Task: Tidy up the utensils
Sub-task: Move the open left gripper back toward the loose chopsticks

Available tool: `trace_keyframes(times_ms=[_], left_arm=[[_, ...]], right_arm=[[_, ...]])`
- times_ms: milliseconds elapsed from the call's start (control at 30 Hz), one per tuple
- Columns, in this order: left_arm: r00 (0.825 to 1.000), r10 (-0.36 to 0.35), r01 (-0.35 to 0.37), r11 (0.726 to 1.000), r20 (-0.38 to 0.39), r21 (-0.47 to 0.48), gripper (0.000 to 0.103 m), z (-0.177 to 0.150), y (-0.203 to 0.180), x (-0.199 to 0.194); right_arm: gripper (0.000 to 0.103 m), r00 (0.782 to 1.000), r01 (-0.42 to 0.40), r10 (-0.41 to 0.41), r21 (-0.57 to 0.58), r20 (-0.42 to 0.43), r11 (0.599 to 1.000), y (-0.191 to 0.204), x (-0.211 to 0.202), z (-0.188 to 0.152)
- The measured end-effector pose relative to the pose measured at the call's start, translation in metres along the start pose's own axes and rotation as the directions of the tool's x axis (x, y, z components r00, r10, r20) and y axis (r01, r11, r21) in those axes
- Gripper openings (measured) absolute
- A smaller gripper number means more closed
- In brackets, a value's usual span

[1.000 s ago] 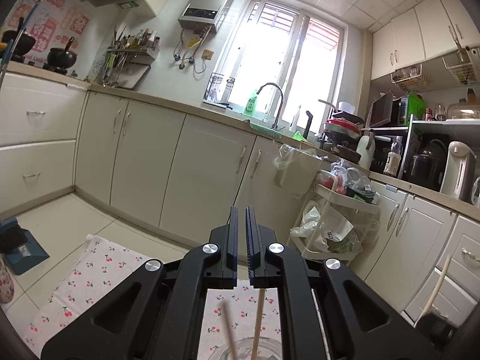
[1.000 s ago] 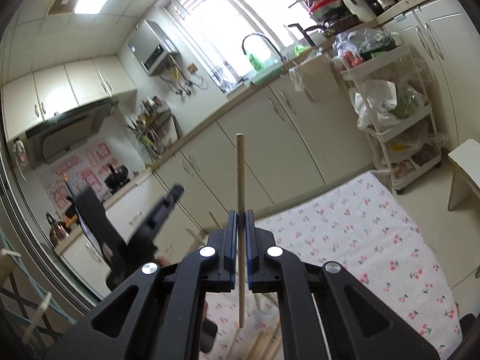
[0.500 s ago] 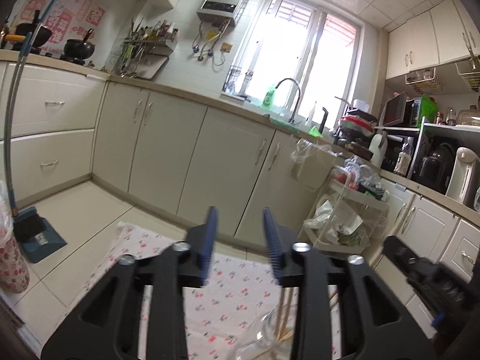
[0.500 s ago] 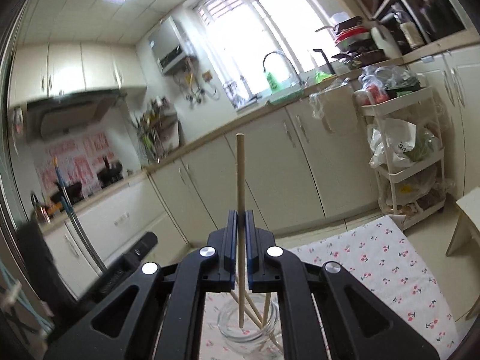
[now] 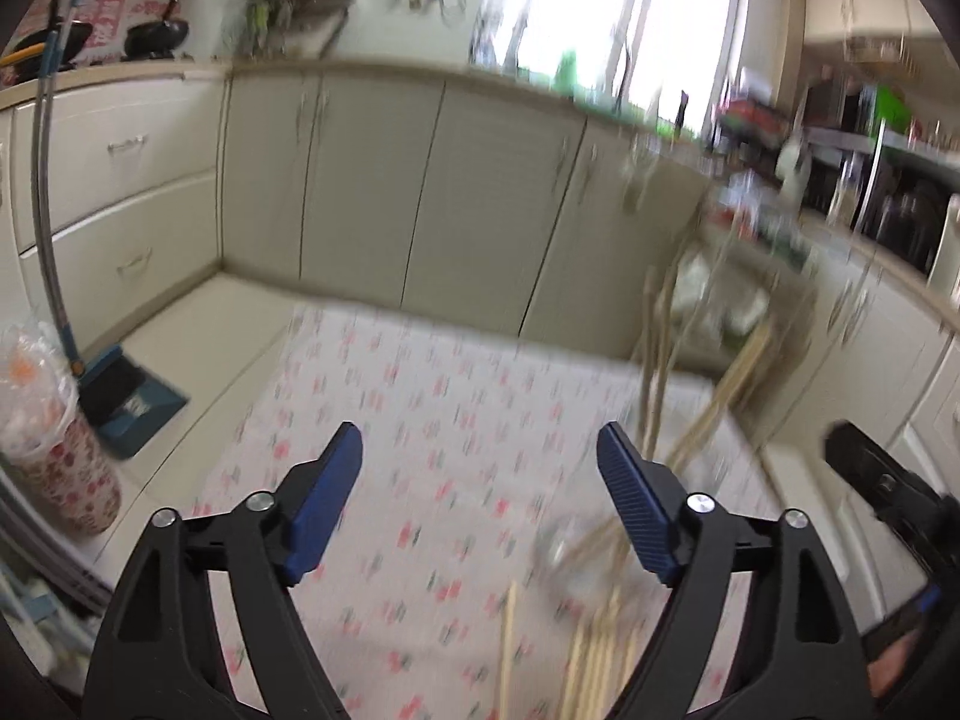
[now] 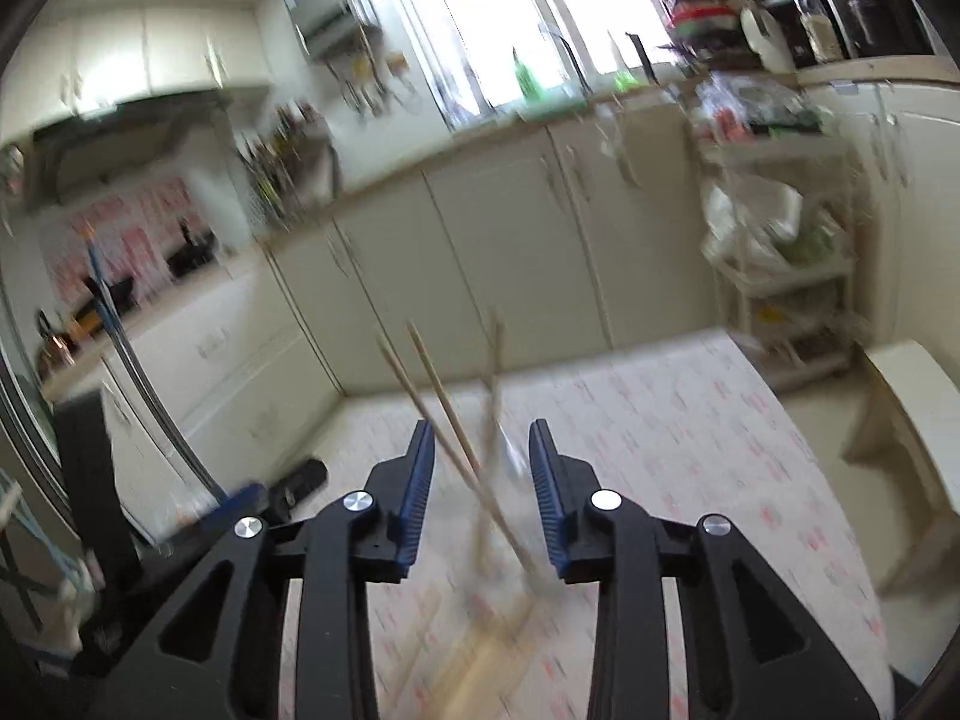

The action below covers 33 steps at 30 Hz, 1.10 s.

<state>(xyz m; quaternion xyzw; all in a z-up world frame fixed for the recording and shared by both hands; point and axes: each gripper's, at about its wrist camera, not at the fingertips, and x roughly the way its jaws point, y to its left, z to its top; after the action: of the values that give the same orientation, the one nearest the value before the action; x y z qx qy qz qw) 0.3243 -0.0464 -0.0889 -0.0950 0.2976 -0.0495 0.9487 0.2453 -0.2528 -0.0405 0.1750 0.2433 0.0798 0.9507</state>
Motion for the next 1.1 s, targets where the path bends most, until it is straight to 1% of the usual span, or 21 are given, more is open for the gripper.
trace_keyframes(times_ms=[33, 67, 100, 133, 167, 233, 300, 433, 567, 667, 800, 933, 1000, 1100], left_arm=[[0.998, 0.019, -0.017, 0.999, -0.064, 0.028, 0.079, -0.010, 0.000, 0.005], [0.996, 0.028, -0.024, 0.999, -0.087, 0.041, 0.079, -0.015, 0.000, 0.008], [0.991, 0.040, -0.032, 0.997, -0.127, 0.063, 0.079, -0.022, 0.000, 0.012], [0.980, 0.059, -0.042, 0.994, -0.188, 0.096, 0.079, -0.032, -0.002, 0.018], [0.976, 0.067, -0.045, 0.993, -0.205, 0.108, 0.079, -0.036, -0.003, 0.019], [0.965, 0.096, -0.060, 0.987, -0.246, 0.148, 0.079, -0.048, -0.005, 0.021], [0.959, 0.113, -0.074, 0.984, -0.258, 0.159, 0.079, -0.050, -0.005, 0.018], [0.954, 0.125, -0.089, 0.986, -0.271, 0.142, 0.081, -0.056, 0.008, 0.005], [0.950, 0.127, -0.085, 0.984, -0.286, 0.156, 0.081, -0.056, 0.015, -0.001], [0.948, 0.122, -0.075, 0.983, -0.294, 0.168, 0.081, -0.055, 0.012, -0.004], [0.946, 0.110, -0.057, 0.982, -0.303, 0.178, 0.082, -0.054, 0.008, -0.003], [0.941, 0.111, -0.053, 0.981, -0.321, 0.184, 0.082, -0.057, 0.007, 0.001], [0.939, 0.117, -0.056, 0.980, -0.325, 0.190, 0.082, -0.059, 0.006, 0.003], [0.937, 0.126, -0.061, 0.977, -0.326, 0.202, 0.082, -0.060, 0.004, 0.004]], right_arm=[[0.033, 0.998, 0.028, -0.029, -0.018, -0.062, 0.999, -0.001, -0.001, -0.013], [0.033, 0.992, 0.049, -0.052, -0.033, -0.112, 0.998, -0.002, 0.000, -0.024], [0.033, 0.980, 0.069, -0.078, -0.054, -0.182, 0.996, -0.003, 0.003, -0.040], [0.033, 0.971, 0.076, -0.088, -0.062, -0.221, 0.995, -0.004, 0.007, -0.050], [0.033, 0.958, 0.085, -0.101, -0.068, -0.269, 0.994, -0.005, 0.011, -0.062], [0.033, 0.938, 0.095, -0.116, -0.079, -0.326, 0.992, -0.004, 0.019, -0.076], [0.033, 0.930, 0.095, -0.122, -0.094, -0.347, 0.991, 0.001, 0.026, -0.087], [0.033, 0.916, 0.088, -0.130, -0.127, -0.378, 0.988, 0.014, 0.037, -0.097], [0.033, 0.891, 0.086, -0.165, -0.200, -0.422, 0.976, 0.025, 0.048, -0.107], [0.035, 0.889, 0.066, -0.181, -0.274, -0.420, 0.959, 0.030, 0.049, -0.112], [0.035, 0.882, 0.050, -0.195, -0.326, -0.430, 0.944, 0.021, 0.050, -0.109], [0.036, 0.871, 0.085, -0.227, -0.321, -0.435, 0.943, -0.001, 0.052, -0.099], [0.036, 0.868, 0.088, -0.225, -0.309, -0.443, 0.947, -0.010, 0.053, -0.095], [0.037, 0.868, 0.085, -0.225, -0.314, -0.443, 0.945, -0.009, 0.052, -0.096]])
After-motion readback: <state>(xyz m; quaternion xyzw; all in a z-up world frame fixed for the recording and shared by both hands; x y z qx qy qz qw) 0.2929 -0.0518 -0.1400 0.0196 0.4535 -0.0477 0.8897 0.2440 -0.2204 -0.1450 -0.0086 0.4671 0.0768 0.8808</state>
